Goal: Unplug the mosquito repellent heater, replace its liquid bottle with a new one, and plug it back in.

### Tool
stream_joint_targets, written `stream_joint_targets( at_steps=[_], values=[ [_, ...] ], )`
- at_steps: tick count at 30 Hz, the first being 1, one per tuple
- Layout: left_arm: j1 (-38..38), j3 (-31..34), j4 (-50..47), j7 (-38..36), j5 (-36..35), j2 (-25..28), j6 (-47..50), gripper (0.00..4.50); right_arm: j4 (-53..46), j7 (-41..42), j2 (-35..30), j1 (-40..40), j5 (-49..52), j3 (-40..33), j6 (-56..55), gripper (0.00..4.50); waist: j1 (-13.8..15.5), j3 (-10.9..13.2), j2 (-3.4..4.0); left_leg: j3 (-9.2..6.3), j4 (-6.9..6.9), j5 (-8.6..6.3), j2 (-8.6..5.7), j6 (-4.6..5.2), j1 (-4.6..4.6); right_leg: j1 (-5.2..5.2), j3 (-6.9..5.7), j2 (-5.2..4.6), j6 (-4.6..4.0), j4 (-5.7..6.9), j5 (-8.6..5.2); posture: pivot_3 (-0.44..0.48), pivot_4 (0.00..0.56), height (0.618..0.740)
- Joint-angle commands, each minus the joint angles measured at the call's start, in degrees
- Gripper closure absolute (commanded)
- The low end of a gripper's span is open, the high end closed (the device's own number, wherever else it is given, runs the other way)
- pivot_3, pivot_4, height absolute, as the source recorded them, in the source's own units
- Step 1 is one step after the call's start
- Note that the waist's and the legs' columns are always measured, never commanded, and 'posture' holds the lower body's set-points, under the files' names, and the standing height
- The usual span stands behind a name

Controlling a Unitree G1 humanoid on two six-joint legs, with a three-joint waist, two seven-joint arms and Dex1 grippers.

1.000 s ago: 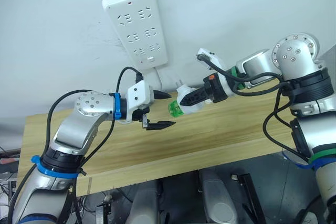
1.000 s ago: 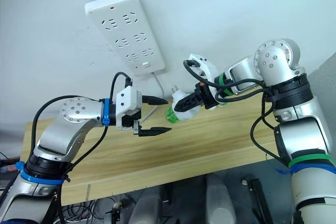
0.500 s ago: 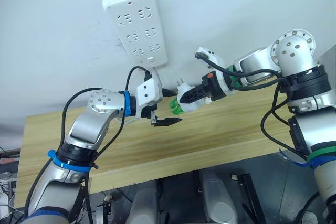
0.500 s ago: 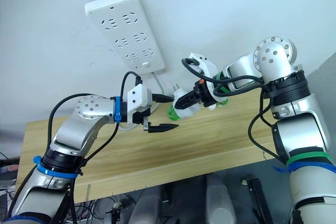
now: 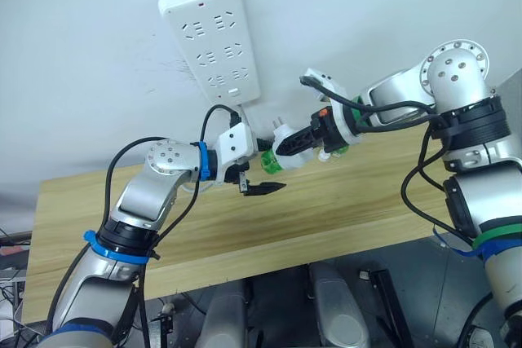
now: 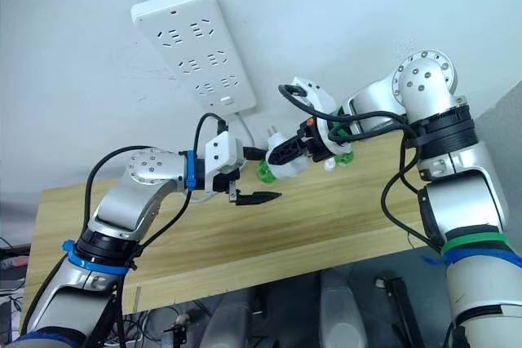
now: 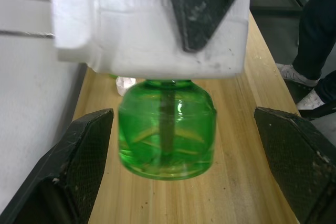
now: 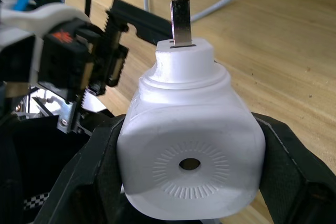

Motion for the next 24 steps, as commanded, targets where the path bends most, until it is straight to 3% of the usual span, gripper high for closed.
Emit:
stream_joint_targets(
  at_steps=[1,4,7,10,22,24],
  values=[
    [-0.7,-0.2,-0.9,-0.1,0.3,-0.1,-0.6,0.01,-0.4,-0.5,0.0,-1.6,2.0,-2.0,0.5,1.51,0.0,0.0,0.0,0.0,0.0,0.0,0.0,0.0,0.0,0.0,0.0,0.0,0.0,0.0,0.0,-0.254,0.331,0.734],
    [-0.9,0.0,-0.8,-0.1,0.2,-0.3,-0.3,0.6,-0.3,-0.9,0.0,-1.5,2.5,-2.0,0.5,1.51,0.0,0.0,0.0,0.0,0.0,0.0,0.0,0.0,0.0,0.0,0.0,0.0,0.0,0.0,0.0,-0.253,0.331,0.734],
    [-1.1,0.1,-0.8,-0.1,-0.1,-0.4,0.4,1.59,-0.5,-1.4,-0.1,-1.4,3.3,-1.9,0.5,1.51,0.0,0.0,0.0,0.0,0.02,0.0,0.0,0.01,0.0,0.0,0.0,0.0,0.0,0.03,0.0,-0.251,0.333,0.734],
    [-1.2,0.0,-0.8,-0.3,-0.1,-0.3,0.6,2.28,-0.6,-1.7,-0.2,-1.1,4.2,-1.6,0.5,1.51,0.0,0.0,0.0,0.0,0.01,0.0,0.0,0.0,0.0,0.0,0.0,0.0,0.0,0.03,0.0,-0.251,0.333,0.734],
    [-1.6,-0.2,-1.2,-0.8,0.1,-0.3,0.4,2.29,-1.0,-2.9,-0.2,-1.0,5.7,-1.7,0.5,1.51,0.0,0.0,0.0,0.0,0.02,0.0,0.0,0.0,0.0,0.0,0.0,0.0,0.0,0.05,0.0,-0.251,0.33,0.734],
    [-1.4,-0.3,-1.4,-0.8,0.3,-0.2,0.1,2.29,-1.5,-2.7,-0.3,-0.8,5.6,-1.7,0.5,0.78,0.0,0.0,0.0,0.0,0.02,0.0,0.0,0.0,0.0,0.0,0.0,0.0,0.0,0.05,0.0,-0.251,0.33,0.734]
  ],
)
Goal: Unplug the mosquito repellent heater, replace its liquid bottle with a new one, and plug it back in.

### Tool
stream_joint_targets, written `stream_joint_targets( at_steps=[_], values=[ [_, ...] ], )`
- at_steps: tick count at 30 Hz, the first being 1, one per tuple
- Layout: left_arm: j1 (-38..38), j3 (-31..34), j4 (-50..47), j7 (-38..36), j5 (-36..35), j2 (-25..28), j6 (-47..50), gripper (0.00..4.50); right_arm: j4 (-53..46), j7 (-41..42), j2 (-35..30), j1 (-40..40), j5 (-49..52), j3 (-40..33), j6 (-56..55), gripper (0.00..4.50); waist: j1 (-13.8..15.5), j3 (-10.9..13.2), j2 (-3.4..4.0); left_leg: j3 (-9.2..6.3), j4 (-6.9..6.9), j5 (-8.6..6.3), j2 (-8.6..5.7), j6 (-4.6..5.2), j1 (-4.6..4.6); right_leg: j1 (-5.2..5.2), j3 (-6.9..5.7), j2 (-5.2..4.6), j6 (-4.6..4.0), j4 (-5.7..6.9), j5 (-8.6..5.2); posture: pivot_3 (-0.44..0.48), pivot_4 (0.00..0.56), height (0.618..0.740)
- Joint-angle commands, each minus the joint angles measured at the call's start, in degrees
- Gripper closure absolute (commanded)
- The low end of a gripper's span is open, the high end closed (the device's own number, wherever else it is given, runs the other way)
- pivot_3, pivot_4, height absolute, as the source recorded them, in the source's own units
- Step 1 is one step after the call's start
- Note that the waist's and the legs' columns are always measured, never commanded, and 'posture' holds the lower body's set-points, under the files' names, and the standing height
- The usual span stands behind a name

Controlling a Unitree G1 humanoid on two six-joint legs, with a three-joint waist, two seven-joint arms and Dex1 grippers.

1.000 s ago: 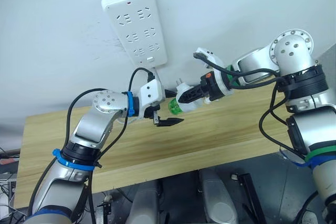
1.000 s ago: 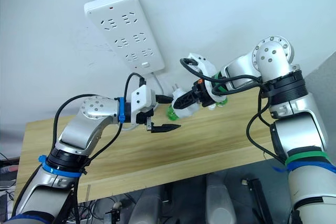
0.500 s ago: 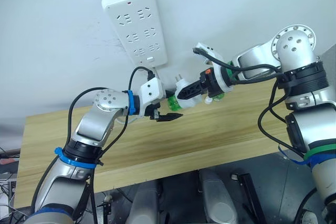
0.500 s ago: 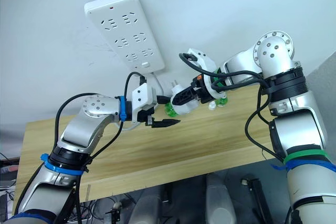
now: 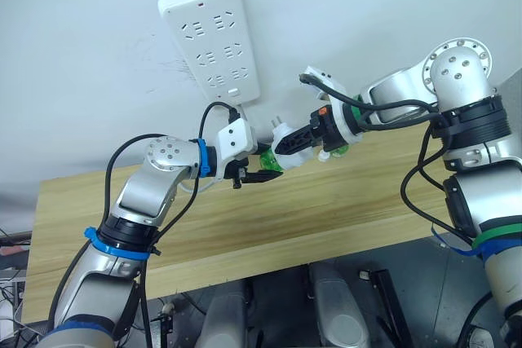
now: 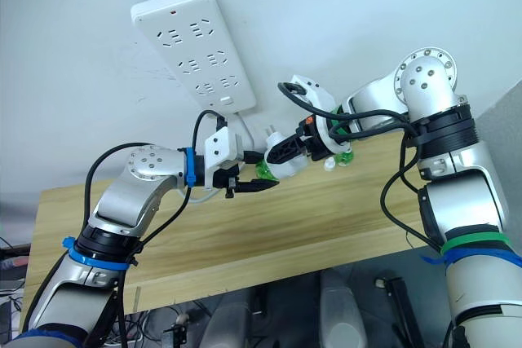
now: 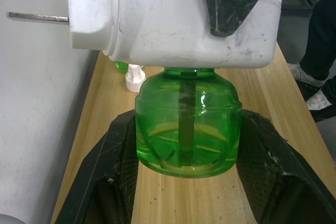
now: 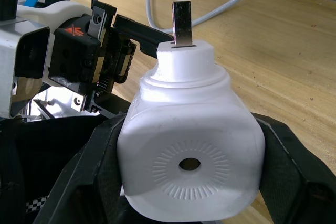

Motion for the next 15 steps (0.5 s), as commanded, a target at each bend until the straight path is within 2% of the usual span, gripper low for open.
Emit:
stream_joint_targets(
  at_steps=[1,2,3,9,15],
  values=[
    [-0.1,-0.6,-2.4,-0.8,-0.2,-0.1,-1.1,2.29,-2.3,0.4,-0.5,-0.6,2.4,-1.6,0.4,0.48,0.0,0.0,0.0,0.0,0.0,0.0,0.0,0.0,0.0,0.0,0.0,0.0,0.0,0.0,0.0,-0.25,0.324,0.734],
    [0.1,-0.5,-2.5,-0.7,-0.2,-0.1,-1.3,2.29,-2.7,0.3,-0.6,-0.5,2.2,-1.8,0.4,0.15,0.0,0.0,0.0,0.0,0.0,0.0,0.0,0.0,0.0,0.0,0.0,0.0,0.0,0.0,0.0,-0.25,0.324,0.734],
    [0.2,-0.4,-2.5,-0.6,-0.2,0.0,-1.4,2.29,-2.9,0.2,-0.7,-0.4,2.0,-1.9,0.4,0.04,0.0,0.0,0.0,0.0,0.0,0.01,0.0,-0.01,0.0,0.0,0.0,0.0,0.0,0.0,0.0,-0.25,0.324,0.734],
    [1.7,0.8,-3.6,0.5,-0.7,0.4,-0.9,2.29,-5.0,-0.3,-1.8,1.0,0.7,-4.6,0.4,0.04,0.0,-0.1,-0.01,0.0,0.0,0.07,0.0,-0.11,0.0,0.0,0.0,0.0,0.0,0.02,0.0,-0.253,0.312,0.734],
    [3.7,3.0,-4.6,2.7,-2.1,-0.3,-0.7,2.29,-13.0,0.1,-3.8,5.5,1.3,-9.6,0.4,0.04,0.0,-0.1,-0.03,0.01,0.02,0.09,0.0,-0.15,-0.01,0.0,0.01,-0.01,0.0,0.02,0.0,-0.261,0.304,0.734]
  ],
)
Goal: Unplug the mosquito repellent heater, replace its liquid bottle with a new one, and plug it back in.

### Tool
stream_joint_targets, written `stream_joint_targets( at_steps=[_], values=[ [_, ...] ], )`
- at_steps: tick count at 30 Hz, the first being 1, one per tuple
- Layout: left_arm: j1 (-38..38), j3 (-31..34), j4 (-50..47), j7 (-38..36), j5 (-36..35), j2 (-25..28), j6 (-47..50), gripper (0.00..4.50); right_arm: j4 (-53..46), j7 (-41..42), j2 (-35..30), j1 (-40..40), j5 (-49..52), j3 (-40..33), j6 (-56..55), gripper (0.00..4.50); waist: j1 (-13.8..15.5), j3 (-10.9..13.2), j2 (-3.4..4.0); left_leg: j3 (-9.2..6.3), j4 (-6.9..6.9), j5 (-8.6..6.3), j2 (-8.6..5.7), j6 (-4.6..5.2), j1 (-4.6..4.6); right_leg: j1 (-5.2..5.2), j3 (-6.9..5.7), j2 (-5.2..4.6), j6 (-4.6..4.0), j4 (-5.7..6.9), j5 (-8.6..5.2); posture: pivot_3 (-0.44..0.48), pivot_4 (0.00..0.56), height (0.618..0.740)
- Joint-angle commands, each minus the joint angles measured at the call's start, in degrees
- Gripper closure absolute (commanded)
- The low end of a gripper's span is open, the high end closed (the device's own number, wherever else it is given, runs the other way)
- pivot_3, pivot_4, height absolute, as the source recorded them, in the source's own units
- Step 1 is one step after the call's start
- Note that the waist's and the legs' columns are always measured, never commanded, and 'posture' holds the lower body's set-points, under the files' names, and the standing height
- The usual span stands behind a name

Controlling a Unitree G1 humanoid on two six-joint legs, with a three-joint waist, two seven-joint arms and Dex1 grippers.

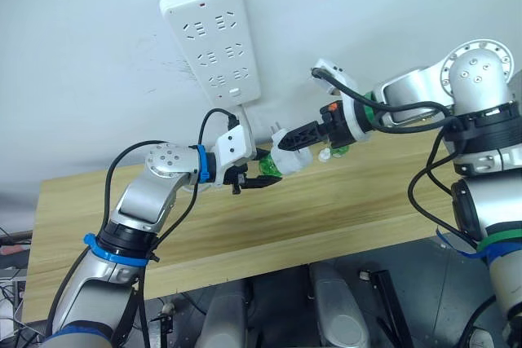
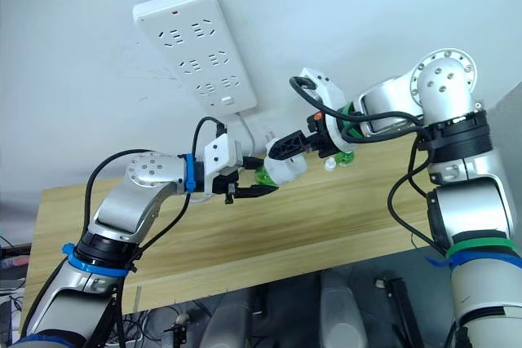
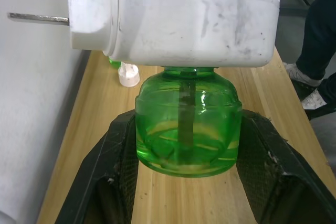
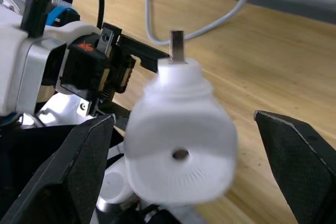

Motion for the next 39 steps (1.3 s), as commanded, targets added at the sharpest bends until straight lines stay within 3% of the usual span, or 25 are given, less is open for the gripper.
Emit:
stream_joint_targets(
  at_steps=[1,8,13,26,39],
  values=[
    [1.0,2.7,-3.6,1.6,-1.9,-0.4,-0.4,2.29,-7.9,0.4,-0.7,2.8,1.6,-6.2,-0.7,0.04,0.0,0.0,-0.01,0.0,0.0,0.0,0.0,0.0,0.0,0.0,0.0,0.0,0.0,0.0,0.0,-0.262,0.303,0.734],
    [3.5,6.4,-5.6,3.3,-5.5,-0.9,0.7,2.29,-23.8,-0.4,-1.8,14.7,10.3,-16.3,-9.6,0.04,0.0,-0.1,-0.03,0.01,0.05,0.01,0.0,-0.01,-0.01,0.0,-0.01,-0.01,0.01,0.08,0.01,-0.271,0.297,0.734],
    [4.4,9.8,-6.9,6.3,-9.7,-3.5,2.8,2.29,-33.2,-3.2,-3.9,22.4,14.1,-17.8,-16.4,0.04,0.0,-0.2,-0.06,-0.01,0.16,-0.01,-0.01,0.01,-0.01,0.01,0.0,-0.01,0.01,0.22,0.0,-0.283,0.294,0.734],
    [5.7,13.4,-11.0,9.4,-18.2,-6.6,5.9,2.29,-47.9,-13.5,-3.3,33.2,10.1,-15.5,-32.4,0.04,-0.2,-0.2,-0.09,-0.03,0.22,-0.07,-0.02,0.12,0.01,0.01,0.0,-0.01,0.01,0.3,0.0,-0.3,0.305,0.734],
    [6.5,13.3,-13.3,11.1,-21.1,-6.6,8.6,2.29,-53.7,-16.9,-0.7,34.2,8.3,-10.3,-39.2,0.04,-0.4,-0.2,-0.09,-0.05,0.24,-0.08,-0.02,0.14,0.02,0.01,0.01,0.0,0.01,0.32,0.0,-0.31,0.321,0.734]
  ],
)
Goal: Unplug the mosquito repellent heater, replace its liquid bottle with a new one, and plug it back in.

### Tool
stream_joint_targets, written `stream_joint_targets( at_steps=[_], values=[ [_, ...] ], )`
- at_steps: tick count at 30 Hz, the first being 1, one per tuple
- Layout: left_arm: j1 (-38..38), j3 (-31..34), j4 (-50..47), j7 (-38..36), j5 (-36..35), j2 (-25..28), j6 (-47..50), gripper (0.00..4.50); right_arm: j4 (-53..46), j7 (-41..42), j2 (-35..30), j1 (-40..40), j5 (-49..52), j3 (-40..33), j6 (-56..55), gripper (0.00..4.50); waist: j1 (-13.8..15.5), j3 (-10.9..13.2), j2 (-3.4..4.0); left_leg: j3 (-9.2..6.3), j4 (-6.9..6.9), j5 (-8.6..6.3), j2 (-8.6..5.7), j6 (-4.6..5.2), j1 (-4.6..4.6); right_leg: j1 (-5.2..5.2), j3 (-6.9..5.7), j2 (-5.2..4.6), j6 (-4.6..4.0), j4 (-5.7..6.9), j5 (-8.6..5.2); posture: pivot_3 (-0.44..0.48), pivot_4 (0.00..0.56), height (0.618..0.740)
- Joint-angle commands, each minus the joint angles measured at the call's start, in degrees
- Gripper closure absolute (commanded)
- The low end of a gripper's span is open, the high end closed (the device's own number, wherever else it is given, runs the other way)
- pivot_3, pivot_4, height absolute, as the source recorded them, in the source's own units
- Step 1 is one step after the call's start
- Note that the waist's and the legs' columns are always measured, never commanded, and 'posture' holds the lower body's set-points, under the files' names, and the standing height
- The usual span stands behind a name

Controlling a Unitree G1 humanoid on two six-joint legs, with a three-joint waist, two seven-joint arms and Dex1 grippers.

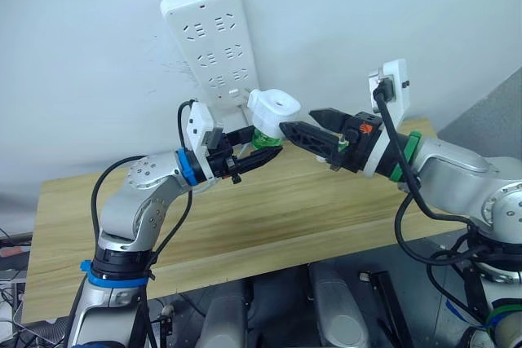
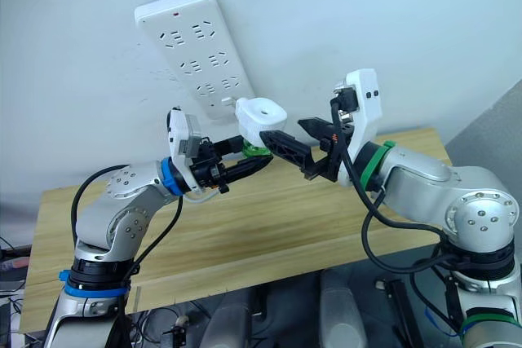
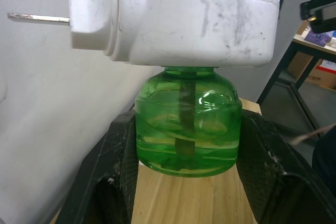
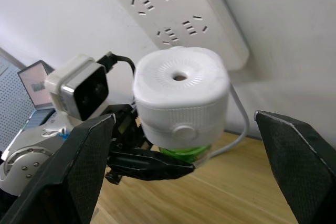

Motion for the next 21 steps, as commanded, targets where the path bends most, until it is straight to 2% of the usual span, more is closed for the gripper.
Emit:
stream_joint_targets(
  at_steps=[1,21],
  values=[
    [-0.3,0.7,-3.0,0.2,-2.0,-0.2,0.0,2.29,-2.8,0.0,0.2,0.6,-0.5,0.4,-2.1,0.04,0.0,0.0,0.0,0.0,0.0,0.0,0.0,0.0,0.0,0.0,0.0,0.0,0.0,0.0,0.0,-0.309,0.322,0.734],
    [-1.3,-0.6,-5.5,0.6,-5.7,-0.8,3.0,2.29,0.6,3.5,4.8,-1.3,-9.6,3.0,-3.3,0.04,0.0,0.0,0.0,-0.01,0.0,0.0,0.0,0.0,0.01,0.0,0.01,0.0,0.0,-0.01,0.0,-0.301,0.326,0.734]
  ],
)
